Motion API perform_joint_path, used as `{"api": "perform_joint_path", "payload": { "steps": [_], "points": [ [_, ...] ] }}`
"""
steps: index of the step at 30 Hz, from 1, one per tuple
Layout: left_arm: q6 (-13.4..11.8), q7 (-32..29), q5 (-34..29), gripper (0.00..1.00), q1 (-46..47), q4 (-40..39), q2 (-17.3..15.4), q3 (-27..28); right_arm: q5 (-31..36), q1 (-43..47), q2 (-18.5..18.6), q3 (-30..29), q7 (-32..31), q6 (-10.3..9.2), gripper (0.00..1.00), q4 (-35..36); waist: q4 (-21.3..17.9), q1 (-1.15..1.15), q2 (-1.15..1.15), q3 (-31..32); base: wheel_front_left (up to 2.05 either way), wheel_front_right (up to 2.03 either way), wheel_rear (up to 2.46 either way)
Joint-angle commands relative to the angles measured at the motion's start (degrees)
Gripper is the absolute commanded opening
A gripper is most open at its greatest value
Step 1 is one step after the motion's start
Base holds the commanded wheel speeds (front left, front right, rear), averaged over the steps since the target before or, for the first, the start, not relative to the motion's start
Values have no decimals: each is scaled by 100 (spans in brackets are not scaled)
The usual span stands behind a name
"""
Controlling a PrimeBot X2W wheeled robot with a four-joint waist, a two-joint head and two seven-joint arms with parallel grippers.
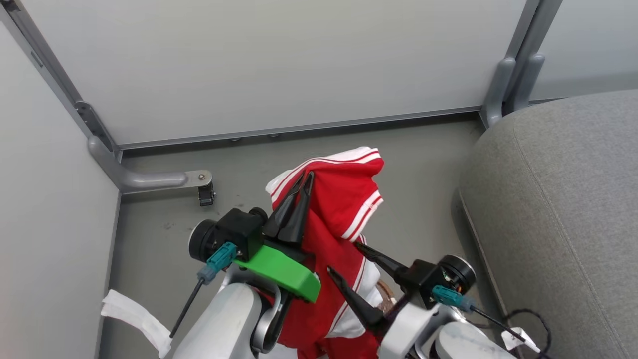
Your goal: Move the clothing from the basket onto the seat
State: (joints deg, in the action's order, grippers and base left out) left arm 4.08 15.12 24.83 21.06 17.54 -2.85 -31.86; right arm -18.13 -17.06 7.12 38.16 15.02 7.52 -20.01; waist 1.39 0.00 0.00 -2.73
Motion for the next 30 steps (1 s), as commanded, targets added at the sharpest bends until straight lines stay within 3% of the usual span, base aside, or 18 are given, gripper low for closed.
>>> {"api": "perform_joint_path", "payload": {
  "steps": [1,7,8,9,16,17,18,19,24,30],
  "points": [
    [-24,5,58,0,109,-19,-13,-80,-24,-173,-21,88,22,-6,100,-69,90,0,0,-39,0,0,0],
    [-115,5,260,0,148,-45,-12,-456,149,-629,-228,192,18,-6,100,-425,288,0,0,-86,0,0,0],
    [-111,5,266,0,152,-51,-11,-521,127,-655,-254,204,18,-6,80,-534,322,0,0,-88,0,0,0],
    [-129,5,283,0,149,-60,-13,-584,79,-702,-287,196,18,-6,0,-653,352,0,0,-86,0,0,0],
    [-232,5,229,0,66,-69,-12,-726,-163,-597,-375,28,18,-6,0,-824,347,0,0,-91,0,0,0],
    [-192,5,266,24,39,-65,-9,-723,-200,-538,-377,-5,19,-6,0,-815,300,0,0,-93,0,0,0],
    [-179,5,258,81,31,-88,-10,-696,-245,-504,-381,-41,19,-6,0,-780,252,0,0,-95,0,0,0],
    [-170,5,174,100,46,-71,-11,-688,-264,-473,-388,-95,18,-6,0,-736,193,0,0,-92,0,0,0],
    [-126,5,50,100,-42,1,-11,-528,-251,-263,-346,-273,19,-6,0,-577,-238,0,0,-92,0,0,0],
    [-45,5,-206,100,-152,189,-11,-309,-311,-35,-273,-373,19,-6,0,-357,-1093,0,0,-83,0,0,0]
  ]
}}
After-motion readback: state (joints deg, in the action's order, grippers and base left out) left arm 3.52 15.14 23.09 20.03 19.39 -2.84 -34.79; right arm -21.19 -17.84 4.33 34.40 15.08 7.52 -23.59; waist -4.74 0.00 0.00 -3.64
